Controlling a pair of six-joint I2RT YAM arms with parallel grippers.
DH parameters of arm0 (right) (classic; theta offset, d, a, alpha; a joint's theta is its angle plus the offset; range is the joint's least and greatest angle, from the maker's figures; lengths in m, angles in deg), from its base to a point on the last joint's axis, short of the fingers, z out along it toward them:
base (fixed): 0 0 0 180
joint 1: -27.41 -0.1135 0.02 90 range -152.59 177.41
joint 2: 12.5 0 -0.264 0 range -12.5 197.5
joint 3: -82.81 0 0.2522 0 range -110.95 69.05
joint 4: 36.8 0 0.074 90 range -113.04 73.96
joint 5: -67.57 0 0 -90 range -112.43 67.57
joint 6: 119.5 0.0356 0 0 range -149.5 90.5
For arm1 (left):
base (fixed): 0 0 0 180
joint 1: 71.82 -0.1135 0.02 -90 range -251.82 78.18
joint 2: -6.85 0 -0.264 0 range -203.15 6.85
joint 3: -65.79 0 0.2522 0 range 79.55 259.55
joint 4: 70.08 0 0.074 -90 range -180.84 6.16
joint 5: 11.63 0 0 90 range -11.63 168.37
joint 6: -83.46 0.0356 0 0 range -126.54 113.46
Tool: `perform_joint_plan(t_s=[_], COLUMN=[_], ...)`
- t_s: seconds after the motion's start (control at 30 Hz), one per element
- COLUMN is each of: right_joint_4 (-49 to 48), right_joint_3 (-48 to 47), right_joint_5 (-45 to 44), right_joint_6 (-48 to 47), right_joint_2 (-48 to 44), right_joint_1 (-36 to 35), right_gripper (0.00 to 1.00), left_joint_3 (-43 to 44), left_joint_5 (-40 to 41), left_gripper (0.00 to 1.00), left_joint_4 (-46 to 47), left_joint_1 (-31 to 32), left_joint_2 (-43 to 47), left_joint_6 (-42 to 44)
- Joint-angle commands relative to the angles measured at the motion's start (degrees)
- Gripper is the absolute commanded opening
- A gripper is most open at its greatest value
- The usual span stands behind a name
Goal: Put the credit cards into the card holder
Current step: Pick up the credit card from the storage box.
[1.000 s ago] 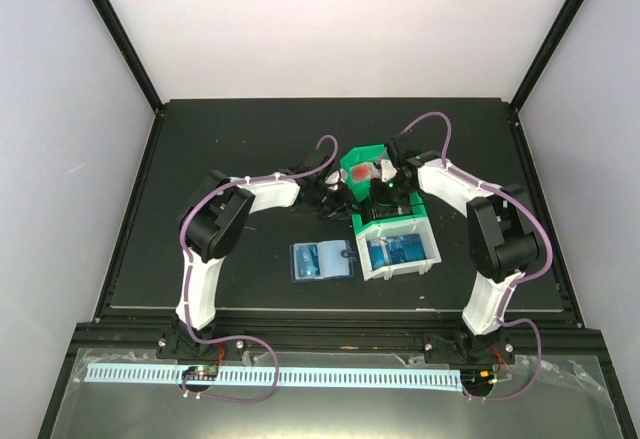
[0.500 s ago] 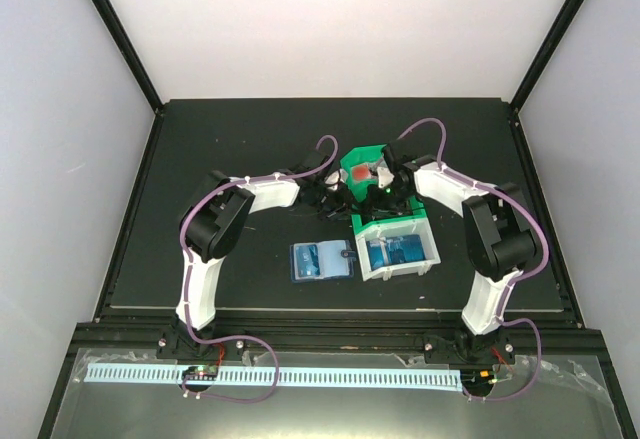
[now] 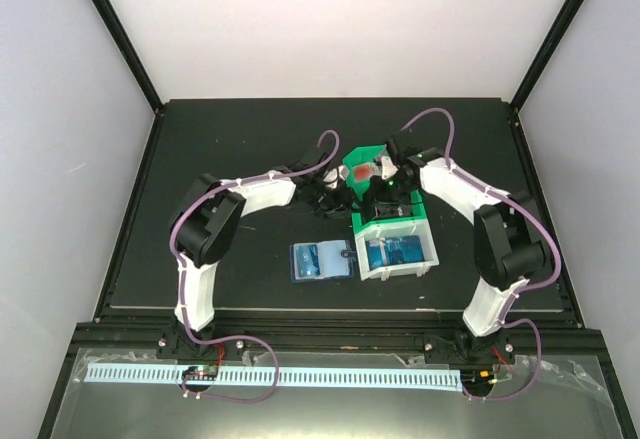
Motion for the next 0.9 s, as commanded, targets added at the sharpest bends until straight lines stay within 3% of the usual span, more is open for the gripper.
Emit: perform_joint_plan(t_s=[0.0,0.23,0.43,0.67,0.87], right_joint_4=[1.1,-3.7,-14.4,-22.0,-32.9], right_joint_3=[-0.8,5.0,12.6,20.1,25.9], right_joint_5=[1.8,9.1,20.9,31.8,39.9], right_joint_6=[-1.7,0.0,4.6,9.3,20.2], right_joint_2=[-5.6,-12.8,-19.0,-28.4,-34.4], right_joint_1=[1.8,4.1,8.7,11.5,12.9], right_gripper=[0.01,0.01,0.01,0.02,0.04], left_joint_3=[0.0,-4.0,-10.7,-14.5,-15.6], left_joint_5=[0.4,6.5,1.1,-6.4,-9.9], left_gripper=[0.55,0.64,0.71,0.72,0.63], left_joint_4=[-1.1,2.7,15.5,30.6,40.8], left_joint_1=[0.4,0.0,0.2,1.8,3.4], left_joint_2=[6.9,15.4,18.3,17.8,19.5], left_joint_6=[3.9,0.0,-6.9,-16.4,-24.2])
